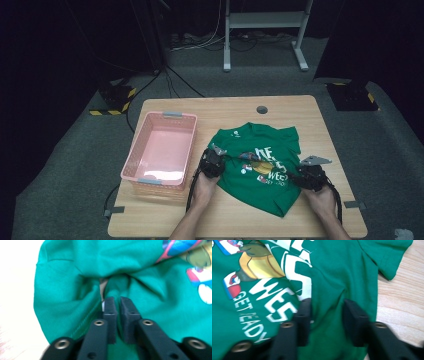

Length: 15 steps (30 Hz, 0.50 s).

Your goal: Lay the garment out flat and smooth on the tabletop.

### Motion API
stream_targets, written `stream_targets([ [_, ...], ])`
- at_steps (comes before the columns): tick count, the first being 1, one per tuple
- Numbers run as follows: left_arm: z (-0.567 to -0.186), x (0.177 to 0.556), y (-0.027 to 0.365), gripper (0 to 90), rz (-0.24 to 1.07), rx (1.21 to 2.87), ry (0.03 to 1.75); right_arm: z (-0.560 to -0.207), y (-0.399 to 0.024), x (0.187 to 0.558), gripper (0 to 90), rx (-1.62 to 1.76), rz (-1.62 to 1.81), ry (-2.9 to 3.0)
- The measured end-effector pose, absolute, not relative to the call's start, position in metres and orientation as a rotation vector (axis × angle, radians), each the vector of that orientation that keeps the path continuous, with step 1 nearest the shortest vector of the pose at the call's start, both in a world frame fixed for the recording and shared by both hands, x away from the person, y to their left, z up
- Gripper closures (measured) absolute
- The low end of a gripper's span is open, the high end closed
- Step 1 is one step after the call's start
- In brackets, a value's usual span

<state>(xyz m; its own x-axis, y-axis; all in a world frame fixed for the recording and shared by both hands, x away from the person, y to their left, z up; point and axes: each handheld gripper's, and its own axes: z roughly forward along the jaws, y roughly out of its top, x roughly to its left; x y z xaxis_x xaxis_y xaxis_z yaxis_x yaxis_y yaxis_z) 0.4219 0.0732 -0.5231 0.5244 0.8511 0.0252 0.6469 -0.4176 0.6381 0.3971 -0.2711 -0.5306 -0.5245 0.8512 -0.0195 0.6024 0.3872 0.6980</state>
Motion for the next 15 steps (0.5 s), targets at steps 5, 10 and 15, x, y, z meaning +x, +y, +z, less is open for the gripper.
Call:
stream_targets([
  [5, -0.524, 0.407, 0.084, 87.3, 0.433, 2.15, 1.209, -0.529, -0.27, 0.397, 84.0, 1.216, 0.89, 2.309],
  [10, -0.518, 0.388, 0.091, 87.4, 0.398, 2.148, 1.182, -0.529, -0.272, 0.397, 84.5, 1.237, 0.897, 2.29],
  [15, -0.521, 0.372, 0.094, 86.7, 0.359, 2.17, 1.175, -0.53, -0.272, 0.397, 77.0, 1.248, 0.909, 2.274],
])
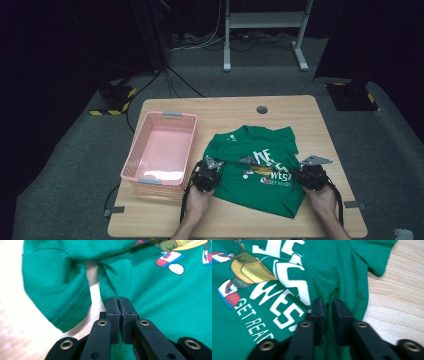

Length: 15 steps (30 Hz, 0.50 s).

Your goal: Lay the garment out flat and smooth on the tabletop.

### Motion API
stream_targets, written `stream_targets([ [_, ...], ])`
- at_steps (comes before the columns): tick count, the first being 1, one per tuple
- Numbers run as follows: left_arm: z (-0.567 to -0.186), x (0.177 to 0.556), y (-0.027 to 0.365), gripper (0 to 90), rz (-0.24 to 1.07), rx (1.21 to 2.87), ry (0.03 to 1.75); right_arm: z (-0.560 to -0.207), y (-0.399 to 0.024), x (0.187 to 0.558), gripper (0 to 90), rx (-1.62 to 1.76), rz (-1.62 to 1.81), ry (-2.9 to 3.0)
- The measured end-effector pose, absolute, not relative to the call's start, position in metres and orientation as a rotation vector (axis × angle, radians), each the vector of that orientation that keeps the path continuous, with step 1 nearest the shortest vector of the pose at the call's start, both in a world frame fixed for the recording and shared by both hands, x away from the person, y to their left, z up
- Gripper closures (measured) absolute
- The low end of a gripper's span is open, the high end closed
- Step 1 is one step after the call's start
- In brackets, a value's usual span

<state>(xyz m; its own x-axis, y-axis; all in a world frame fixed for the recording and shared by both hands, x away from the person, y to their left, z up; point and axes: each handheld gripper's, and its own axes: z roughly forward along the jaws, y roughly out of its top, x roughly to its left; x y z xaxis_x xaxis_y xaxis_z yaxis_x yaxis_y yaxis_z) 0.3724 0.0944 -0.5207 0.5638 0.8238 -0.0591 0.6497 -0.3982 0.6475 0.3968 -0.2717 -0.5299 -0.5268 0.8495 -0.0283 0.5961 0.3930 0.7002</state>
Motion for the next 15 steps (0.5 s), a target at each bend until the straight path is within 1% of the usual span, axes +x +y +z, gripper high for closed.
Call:
stream_targets([
  [1, -0.521, 0.372, 0.095, 84.6, 0.354, 2.163, 1.184, -0.53, -0.271, 0.397, 73.8, 1.251, 0.907, 2.274],
  [2, -0.521, 0.373, 0.095, 79.0, 0.361, 2.152, 1.19, -0.529, -0.271, 0.397, 71.9, 1.257, 0.914, 2.272],
  [5, -0.517, 0.38, 0.093, 68.0, 0.404, 2.123, 1.212, -0.526, -0.272, 0.397, 66.8, 1.27, 0.971, 2.254],
  [8, -0.509, 0.391, 0.087, 61.9, 0.461, 2.093, 1.22, -0.52, -0.269, 0.395, 63.4, 1.259, 1.017, 2.235],
  [11, -0.506, 0.408, 0.083, 57.3, 0.489, 2.073, 1.243, -0.515, -0.262, 0.393, 60.3, 1.226, 1.043, 2.252],
  [15, -0.503, 0.425, 0.084, 53.2, 0.481, 2.03, 1.275, -0.514, -0.249, 0.39, 58.9, 1.183, 1.058, 2.282],
])
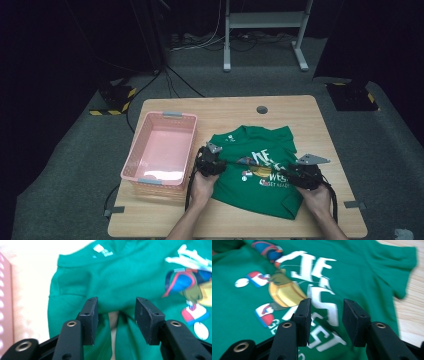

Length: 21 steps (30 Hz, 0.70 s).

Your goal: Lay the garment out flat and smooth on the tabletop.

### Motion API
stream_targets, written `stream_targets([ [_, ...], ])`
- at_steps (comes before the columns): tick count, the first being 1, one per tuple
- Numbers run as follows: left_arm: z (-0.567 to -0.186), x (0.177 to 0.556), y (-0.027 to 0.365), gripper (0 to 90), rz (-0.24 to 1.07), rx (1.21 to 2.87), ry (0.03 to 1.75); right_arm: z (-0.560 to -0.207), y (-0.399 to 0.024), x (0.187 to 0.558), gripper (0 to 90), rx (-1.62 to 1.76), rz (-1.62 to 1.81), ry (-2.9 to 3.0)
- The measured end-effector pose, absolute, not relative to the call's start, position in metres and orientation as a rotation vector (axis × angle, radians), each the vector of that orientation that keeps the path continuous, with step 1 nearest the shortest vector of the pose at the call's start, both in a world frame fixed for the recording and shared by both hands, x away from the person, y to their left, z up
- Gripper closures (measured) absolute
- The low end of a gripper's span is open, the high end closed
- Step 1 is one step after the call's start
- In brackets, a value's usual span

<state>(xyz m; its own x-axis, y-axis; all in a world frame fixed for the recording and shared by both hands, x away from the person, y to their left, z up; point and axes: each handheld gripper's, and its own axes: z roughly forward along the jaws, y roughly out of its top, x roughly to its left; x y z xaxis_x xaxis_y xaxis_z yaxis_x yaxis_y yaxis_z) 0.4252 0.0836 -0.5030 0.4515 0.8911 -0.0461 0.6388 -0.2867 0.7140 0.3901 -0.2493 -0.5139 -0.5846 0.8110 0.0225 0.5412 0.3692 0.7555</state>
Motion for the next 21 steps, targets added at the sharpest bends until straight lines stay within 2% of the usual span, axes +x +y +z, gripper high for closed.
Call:
stream_targets([
  [16, -0.499, 0.468, 0.082, 42.0, 0.442, 1.983, 1.386, -0.515, -0.22, 0.384, 56.7, 1.051, 1.108, 2.353],
  [19, -0.505, 0.476, 0.08, 44.5, 0.439, 2.013, 1.406, -0.518, -0.216, 0.382, 55.6, 1.023, 1.113, 2.374],
  [21, -0.51, 0.478, 0.079, 53.7, 0.427, 2.036, 1.404, -0.519, -0.212, 0.38, 54.7, 1.002, 1.113, 2.391],
])
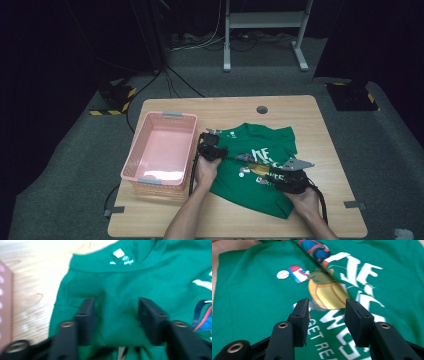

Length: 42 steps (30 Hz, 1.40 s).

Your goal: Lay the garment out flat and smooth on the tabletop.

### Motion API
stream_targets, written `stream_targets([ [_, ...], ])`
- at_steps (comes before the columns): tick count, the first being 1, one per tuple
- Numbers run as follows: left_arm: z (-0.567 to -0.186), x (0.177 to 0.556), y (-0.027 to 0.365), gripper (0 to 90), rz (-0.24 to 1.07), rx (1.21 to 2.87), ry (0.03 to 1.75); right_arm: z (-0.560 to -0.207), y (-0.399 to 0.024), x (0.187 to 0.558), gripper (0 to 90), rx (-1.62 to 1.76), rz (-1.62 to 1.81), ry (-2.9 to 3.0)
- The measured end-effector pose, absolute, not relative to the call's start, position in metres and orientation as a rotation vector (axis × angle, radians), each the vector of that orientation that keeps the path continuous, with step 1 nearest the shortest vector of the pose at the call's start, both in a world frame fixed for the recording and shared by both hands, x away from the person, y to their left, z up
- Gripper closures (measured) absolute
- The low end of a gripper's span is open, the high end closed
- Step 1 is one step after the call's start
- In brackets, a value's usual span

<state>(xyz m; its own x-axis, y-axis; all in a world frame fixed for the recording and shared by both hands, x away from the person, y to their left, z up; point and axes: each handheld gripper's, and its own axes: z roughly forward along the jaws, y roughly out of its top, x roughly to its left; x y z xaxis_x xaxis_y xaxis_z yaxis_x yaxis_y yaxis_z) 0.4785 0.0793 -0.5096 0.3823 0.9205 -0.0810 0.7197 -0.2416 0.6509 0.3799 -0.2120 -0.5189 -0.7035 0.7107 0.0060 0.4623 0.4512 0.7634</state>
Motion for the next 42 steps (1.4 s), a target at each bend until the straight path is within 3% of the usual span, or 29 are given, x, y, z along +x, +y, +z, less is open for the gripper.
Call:
stream_targets([
  [3, -0.514, 0.48, 0.077, 71.3, 0.434, 2.086, 1.387, -0.521, -0.206, 0.378, 53.7, 0.97, 1.109, 2.423],
  [8, -0.511, 0.481, 0.076, 82.4, 0.434, 2.117, 1.354, -0.531, -0.194, 0.378, 51.2, 0.926, 1.069, 2.492],
  [23, -0.474, 0.505, 0.083, 84.9, 0.496, 2.055, 1.314, -0.533, -0.207, 0.367, 49.6, 0.804, 1.049, 2.578],
  [26, -0.477, 0.507, 0.079, 80.4, 0.502, 2.039, 1.295, -0.533, -0.21, 0.364, 49.5, 0.796, 1.046, 2.585],
  [29, -0.482, 0.503, 0.078, 67.0, 0.49, 2.029, 1.294, -0.532, -0.21, 0.365, 48.2, 0.818, 1.038, 2.564],
  [34, -0.48, 0.478, 0.085, 52.4, 0.502, 1.989, 1.255, -0.522, -0.227, 0.37, 47.8, 0.928, 1.163, 2.43],
  [38, -0.476, 0.456, 0.09, 45.2, 0.529, 1.966, 1.223, -0.513, -0.242, 0.376, 47.0, 0.995, 1.214, 2.351],
  [42, -0.475, 0.439, 0.088, 44.3, 0.525, 2.0, 1.18, -0.507, -0.255, 0.381, 47.3, 1.07, 1.221, 2.275],
])
